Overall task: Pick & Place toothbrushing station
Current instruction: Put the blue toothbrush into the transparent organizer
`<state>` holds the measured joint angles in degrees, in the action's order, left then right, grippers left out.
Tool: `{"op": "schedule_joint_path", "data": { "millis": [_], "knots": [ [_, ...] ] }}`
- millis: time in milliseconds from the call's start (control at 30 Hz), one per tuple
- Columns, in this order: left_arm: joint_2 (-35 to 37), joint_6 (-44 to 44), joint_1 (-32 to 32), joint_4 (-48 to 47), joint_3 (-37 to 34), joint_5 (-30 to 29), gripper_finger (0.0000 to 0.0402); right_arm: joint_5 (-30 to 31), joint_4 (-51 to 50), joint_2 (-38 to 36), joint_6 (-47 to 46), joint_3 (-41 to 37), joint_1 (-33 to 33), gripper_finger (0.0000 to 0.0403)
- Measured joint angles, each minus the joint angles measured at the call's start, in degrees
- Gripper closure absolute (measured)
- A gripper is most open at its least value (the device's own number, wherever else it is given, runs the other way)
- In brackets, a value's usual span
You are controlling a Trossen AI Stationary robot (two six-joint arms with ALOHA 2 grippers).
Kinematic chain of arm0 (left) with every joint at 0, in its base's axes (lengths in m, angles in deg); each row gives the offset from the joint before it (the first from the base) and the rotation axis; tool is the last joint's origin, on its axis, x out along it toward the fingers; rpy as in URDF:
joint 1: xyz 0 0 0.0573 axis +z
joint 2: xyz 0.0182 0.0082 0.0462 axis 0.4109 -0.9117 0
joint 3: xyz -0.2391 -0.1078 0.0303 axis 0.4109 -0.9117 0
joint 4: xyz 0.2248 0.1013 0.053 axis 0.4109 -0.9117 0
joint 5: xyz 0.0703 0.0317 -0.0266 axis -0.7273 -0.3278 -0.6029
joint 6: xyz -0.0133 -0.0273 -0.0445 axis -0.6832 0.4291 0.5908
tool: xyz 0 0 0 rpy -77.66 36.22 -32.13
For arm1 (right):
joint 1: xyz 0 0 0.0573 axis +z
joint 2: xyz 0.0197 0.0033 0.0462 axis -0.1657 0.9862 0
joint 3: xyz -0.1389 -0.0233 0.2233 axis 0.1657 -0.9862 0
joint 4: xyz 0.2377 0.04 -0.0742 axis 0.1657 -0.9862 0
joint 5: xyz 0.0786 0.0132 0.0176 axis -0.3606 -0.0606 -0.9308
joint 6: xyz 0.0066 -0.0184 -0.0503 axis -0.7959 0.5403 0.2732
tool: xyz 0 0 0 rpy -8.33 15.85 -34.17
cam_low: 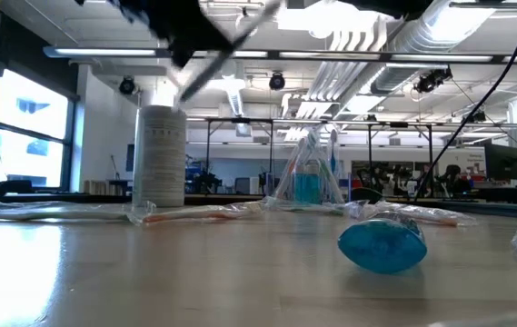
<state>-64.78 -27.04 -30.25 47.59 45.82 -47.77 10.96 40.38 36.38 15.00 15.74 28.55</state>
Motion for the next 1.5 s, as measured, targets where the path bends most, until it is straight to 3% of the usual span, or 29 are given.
{"op": "schedule_joint_path", "data": {
  "millis": [267, 467, 633, 867, 1167, 1333, 1500],
  "knots": [
    [-6.31, -7.99, -11.71, 22.93, -1.87, 4.08, 0.0402, -0.78, 7.49, 0.00, -0.07, 0.00, -1.52, 0.0050],
    [-12.98, -9.09, -11.58, 30.52, -1.73, 3.47, 0.0401, -12.29, 9.71, 0.00, -3.09, 0.00, -4.42, 0.0050],
    [-16.39, -10.21, -10.08, 34.81, -1.81, 4.87, 0.0401, -15.12, 7.51, 0.00, -6.09, 0.00, -6.94, 0.0062],
    [-17.40, -10.23, -8.21, 35.68, -1.71, 5.33, 0.0401, -15.45, 2.82, 0.00, -8.90, 0.00, -8.84, 0.0158],
    [-17.40, -10.16, -8.25, 34.57, -1.71, 5.52, 0.0400, -15.47, 1.81, 0.00, -4.87, 0.00, -8.85, 0.0378],
    [-17.40, -9.92, -8.27, 35.01, -1.71, 5.21, 0.0366, -15.23, 1.52, 0.00, -5.67, 0.00, -8.85, 0.0384],
    [-17.38, -10.25, -8.27, 35.44, -1.67, 5.01, 0.0301, -11.50, -0.46, -0.48, -5.67, 0.00, -8.38, 0.0386]
  ]
}}
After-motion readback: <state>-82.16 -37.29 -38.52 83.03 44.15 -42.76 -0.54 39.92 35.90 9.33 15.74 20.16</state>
